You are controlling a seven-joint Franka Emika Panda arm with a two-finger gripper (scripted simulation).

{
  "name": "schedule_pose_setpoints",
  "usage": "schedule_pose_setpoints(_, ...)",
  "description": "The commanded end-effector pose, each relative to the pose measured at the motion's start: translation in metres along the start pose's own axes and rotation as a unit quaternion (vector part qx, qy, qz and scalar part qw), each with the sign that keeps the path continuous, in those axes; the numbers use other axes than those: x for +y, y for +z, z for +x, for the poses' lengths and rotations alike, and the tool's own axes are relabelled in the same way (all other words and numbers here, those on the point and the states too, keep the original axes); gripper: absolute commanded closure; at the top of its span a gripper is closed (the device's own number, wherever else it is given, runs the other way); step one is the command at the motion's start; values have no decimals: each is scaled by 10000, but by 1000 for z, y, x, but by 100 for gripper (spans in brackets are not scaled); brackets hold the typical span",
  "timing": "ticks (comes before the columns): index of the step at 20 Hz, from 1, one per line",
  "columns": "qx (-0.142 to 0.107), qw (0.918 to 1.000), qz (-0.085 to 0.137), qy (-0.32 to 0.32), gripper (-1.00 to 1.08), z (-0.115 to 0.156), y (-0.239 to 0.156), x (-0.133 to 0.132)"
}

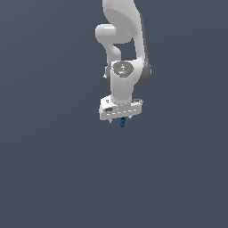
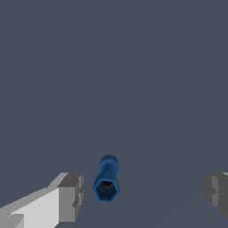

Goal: Pick up the object and move it to a goal position.

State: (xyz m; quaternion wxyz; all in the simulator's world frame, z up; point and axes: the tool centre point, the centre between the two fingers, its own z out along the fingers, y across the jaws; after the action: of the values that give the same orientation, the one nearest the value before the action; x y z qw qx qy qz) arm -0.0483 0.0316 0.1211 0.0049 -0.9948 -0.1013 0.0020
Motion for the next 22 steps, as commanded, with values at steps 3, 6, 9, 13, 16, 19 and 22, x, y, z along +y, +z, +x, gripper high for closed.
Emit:
schedule_pose_setpoints(3,7,9993,-33,-364,-92,-18,16,-15)
schedule_pose_setpoints(6,9,9986,-44,-529,-92,-27,22,-22)
schedule_pose_setpoints(9,11,9980,-50,-637,-92,-33,27,-26)
schedule_pose_setpoints(13,11,9976,-52,-689,-92,-36,29,-28)
schedule_pose_setpoints(16,8,9977,-50,-671,-92,-35,29,-28)
schedule_pose_setpoints(19,8,9977,-50,-674,-92,-35,36,-28)
schedule_pose_setpoints(22,9,9977,-50,-677,-92,-36,47,-28)
